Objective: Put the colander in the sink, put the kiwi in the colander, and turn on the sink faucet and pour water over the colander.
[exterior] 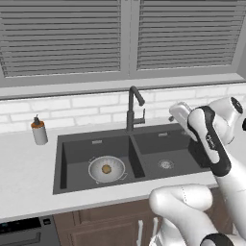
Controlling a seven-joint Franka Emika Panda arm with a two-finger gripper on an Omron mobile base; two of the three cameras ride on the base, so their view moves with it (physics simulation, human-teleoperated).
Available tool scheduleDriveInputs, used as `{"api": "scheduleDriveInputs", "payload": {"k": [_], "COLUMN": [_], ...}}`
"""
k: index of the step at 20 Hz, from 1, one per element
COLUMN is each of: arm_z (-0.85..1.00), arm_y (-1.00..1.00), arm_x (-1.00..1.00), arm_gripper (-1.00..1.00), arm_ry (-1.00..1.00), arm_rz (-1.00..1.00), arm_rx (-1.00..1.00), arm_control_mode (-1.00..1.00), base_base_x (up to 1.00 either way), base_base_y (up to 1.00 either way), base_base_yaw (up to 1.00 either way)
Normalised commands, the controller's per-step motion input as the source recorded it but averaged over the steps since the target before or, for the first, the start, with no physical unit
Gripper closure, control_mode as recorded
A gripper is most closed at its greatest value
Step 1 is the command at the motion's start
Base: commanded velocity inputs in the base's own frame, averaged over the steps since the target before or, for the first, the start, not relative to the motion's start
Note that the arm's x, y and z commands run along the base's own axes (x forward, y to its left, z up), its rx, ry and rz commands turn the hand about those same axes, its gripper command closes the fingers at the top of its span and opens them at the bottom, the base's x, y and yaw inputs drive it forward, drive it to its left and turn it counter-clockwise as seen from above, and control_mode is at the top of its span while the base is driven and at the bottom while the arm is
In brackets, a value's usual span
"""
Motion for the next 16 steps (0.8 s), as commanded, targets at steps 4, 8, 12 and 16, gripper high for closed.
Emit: {"api": "scheduleDriveInputs", "payload": {"k": [4, 8, 12, 16], "arm_z": [0.21, 0.29, 0.24, 0.02], "arm_y": [-0.16, -0.05, 0.0, 0.0], "arm_x": [0.53, 0.57, 0.53, 0.55], "arm_gripper": [-1.0, -1.0, -1.0, -1.0], "arm_ry": [-0.03, -0.07, -0.06, -0.03], "arm_rz": [0.04, 0.04, 0.02, 0.01], "arm_rx": [0.16, 0.13, 0.09, 0.03], "arm_control_mode": [-1.0, -1.0, -1.0, -1.0], "base_base_x": [0.0, 0.0, 0.0, 0.0], "base_base_y": [0.0, 0.0, 0.0, 0.0], "base_base_yaw": [0.0, 0.0, 0.0, 0.0]}}
